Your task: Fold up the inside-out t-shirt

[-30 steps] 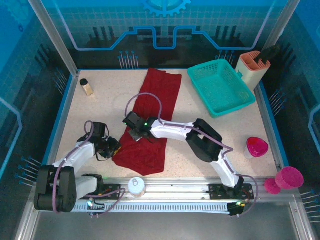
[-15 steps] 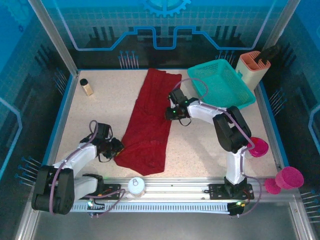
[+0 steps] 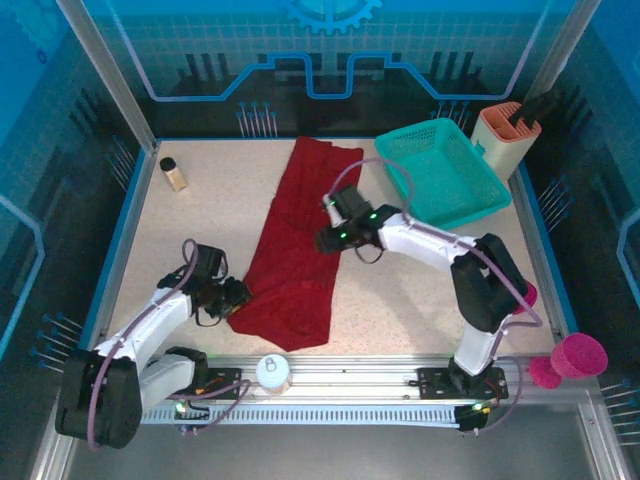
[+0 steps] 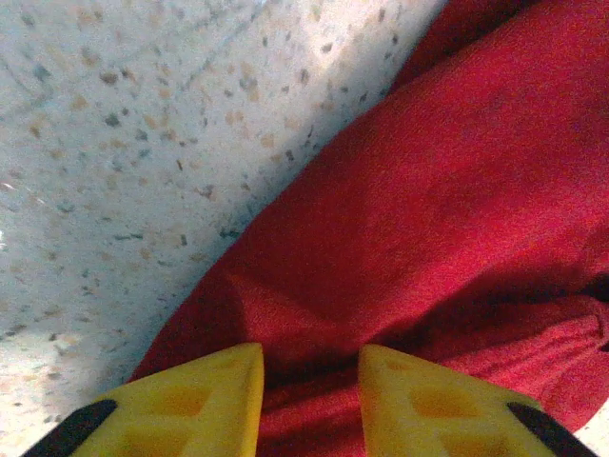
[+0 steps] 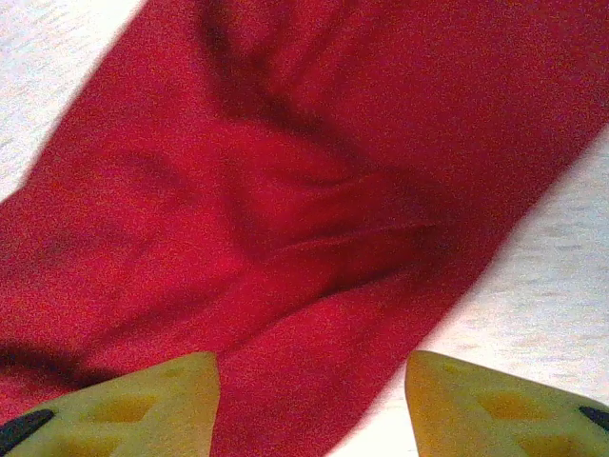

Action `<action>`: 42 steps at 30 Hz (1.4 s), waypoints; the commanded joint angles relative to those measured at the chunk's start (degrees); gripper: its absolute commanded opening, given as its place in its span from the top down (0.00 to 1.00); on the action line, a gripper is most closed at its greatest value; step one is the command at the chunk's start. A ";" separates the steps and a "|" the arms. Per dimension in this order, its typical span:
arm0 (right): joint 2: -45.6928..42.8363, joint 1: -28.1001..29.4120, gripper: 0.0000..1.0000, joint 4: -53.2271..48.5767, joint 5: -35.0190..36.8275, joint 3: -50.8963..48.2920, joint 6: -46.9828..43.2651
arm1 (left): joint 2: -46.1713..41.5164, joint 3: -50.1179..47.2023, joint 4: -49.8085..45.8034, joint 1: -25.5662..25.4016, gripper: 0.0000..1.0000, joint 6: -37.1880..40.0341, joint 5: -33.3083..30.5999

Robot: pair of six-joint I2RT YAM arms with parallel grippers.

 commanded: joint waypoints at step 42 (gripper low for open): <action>-8.38 -0.33 0.41 -7.73 -8.82 -12.89 12.15 | -5.84 8.29 -10.19 -4.89 0.52 4.86 -3.34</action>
